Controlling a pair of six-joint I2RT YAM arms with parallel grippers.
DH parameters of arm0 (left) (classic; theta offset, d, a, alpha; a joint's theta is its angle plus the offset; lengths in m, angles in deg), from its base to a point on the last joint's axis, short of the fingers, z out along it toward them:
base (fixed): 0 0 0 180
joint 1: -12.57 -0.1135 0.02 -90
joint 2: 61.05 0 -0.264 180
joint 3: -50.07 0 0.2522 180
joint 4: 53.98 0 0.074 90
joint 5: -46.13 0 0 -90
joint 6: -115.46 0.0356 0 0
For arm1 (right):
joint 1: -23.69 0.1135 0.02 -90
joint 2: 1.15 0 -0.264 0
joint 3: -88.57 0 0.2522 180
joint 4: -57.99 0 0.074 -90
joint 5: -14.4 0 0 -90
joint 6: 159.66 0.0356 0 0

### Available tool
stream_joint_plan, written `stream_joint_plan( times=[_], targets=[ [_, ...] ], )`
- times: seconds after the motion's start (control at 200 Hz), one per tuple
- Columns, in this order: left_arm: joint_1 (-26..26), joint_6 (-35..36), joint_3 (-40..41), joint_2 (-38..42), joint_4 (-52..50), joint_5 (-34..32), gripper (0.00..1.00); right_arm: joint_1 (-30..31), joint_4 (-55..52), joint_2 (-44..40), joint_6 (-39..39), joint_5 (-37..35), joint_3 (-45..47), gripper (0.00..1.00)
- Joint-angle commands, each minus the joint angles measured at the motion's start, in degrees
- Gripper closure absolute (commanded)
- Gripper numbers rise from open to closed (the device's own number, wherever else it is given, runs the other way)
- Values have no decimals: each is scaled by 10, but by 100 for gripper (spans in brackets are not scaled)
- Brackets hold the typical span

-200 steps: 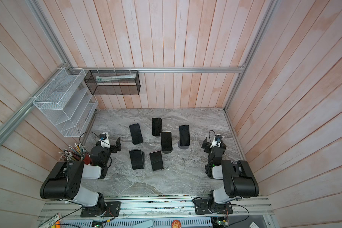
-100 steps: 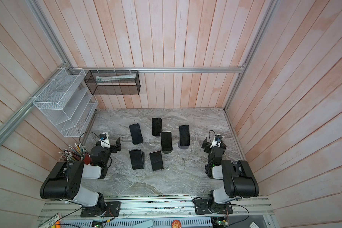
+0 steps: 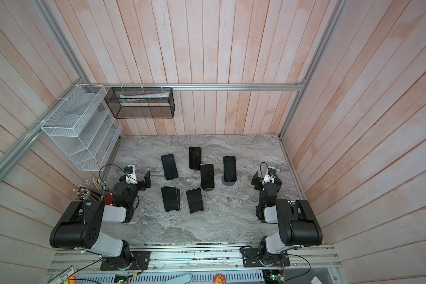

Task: Remove the phone from the phone stand

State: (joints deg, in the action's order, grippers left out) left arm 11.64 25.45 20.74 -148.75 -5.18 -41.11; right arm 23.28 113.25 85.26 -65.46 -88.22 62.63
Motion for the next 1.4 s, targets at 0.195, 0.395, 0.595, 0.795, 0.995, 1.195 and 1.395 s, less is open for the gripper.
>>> stream_joint_plan(
  times=[0.195, 0.395, 0.595, 0.795, 0.995, 1.195, 1.395],
  targets=[
    [-11, -2, -13, -6, 1, 21, 0, 4, 12, 7, -6, -11, -11, 2],
    [-4, 3, -13, 8, 2, 18, 0, 4, 11, 6, -6, -10, -11, 2],
    [3, 6, -41, 117, -136, 0, 0, 7, -182, -55, -4, -33, -96, 2],
    [11, 11, -64, 224, -234, -12, 0, 9, -233, -131, -9, -47, -128, 2],
    [11, -72, -117, 322, -353, -16, 0, 9, -475, -198, 98, -35, -239, 2],
    [-18, -529, -137, 406, -546, -108, 0, -35, -516, -230, 285, 42, -232, 6],
    [-66, -555, -80, 421, -448, 91, 0, -30, -590, -224, 259, 133, -278, 12]
  ],
)
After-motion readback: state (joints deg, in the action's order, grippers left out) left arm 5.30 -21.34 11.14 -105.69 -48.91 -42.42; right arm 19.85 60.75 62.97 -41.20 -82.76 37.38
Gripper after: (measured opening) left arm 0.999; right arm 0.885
